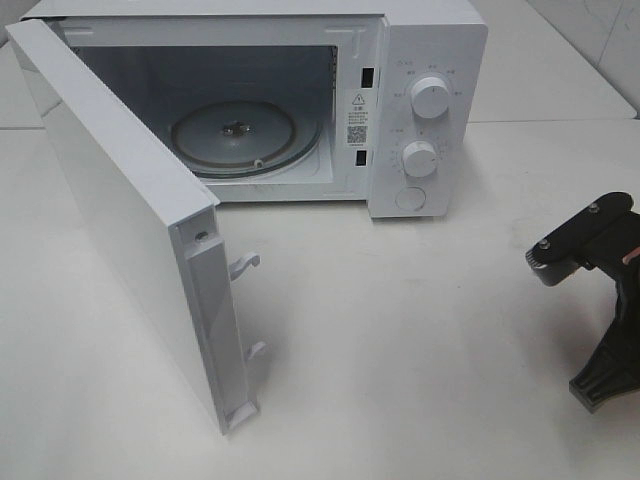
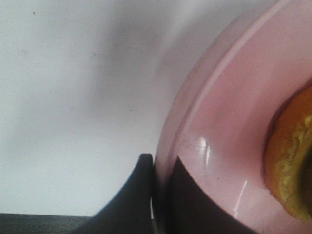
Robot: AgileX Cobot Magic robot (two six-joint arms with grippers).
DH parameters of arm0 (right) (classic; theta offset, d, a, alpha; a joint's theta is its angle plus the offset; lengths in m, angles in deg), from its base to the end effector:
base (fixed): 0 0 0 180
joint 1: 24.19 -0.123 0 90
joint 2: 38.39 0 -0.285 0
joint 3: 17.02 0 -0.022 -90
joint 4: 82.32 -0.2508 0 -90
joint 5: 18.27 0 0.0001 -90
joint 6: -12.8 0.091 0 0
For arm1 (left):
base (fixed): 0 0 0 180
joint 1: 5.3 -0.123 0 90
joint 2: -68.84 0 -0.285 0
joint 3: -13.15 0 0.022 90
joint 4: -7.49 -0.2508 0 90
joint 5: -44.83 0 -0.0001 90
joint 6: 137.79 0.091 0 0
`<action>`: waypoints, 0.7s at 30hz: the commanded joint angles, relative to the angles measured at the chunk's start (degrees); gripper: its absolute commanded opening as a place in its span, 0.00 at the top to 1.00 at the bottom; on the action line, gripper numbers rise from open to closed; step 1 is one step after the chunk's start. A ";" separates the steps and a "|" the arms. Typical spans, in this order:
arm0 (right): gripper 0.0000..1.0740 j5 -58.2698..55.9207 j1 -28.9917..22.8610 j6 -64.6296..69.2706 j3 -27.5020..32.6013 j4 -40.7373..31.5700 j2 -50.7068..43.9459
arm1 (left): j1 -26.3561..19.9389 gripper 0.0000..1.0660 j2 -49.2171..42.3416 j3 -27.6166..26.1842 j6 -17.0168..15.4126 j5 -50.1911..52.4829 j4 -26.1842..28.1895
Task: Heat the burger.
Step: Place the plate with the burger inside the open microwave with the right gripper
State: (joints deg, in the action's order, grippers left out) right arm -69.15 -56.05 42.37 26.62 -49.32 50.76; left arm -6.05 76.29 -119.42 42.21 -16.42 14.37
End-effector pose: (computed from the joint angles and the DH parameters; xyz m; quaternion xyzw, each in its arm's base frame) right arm 0.1873 0.0711 0.1713 -0.2053 0.9544 -0.2001 0.0832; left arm -0.0087 -0.0097 0.2825 -0.0022 0.8471 -0.0565 0.5284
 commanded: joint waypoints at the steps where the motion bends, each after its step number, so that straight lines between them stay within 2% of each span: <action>1: 1.00 -3.55 -2.23 0.06 0.23 2.29 -1.49 | 0.11 0.07 -0.86 0.06 -0.46 0.06 0.17; 21: 1.00 -6.42 -17.42 -1.38 0.23 1.09 -1.72 | 0.11 0.07 -0.86 0.06 -0.46 0.06 0.17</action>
State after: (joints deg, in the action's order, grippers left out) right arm -73.10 -73.12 41.28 26.62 -50.98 49.55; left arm -6.05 76.29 -119.42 42.21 -16.42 14.37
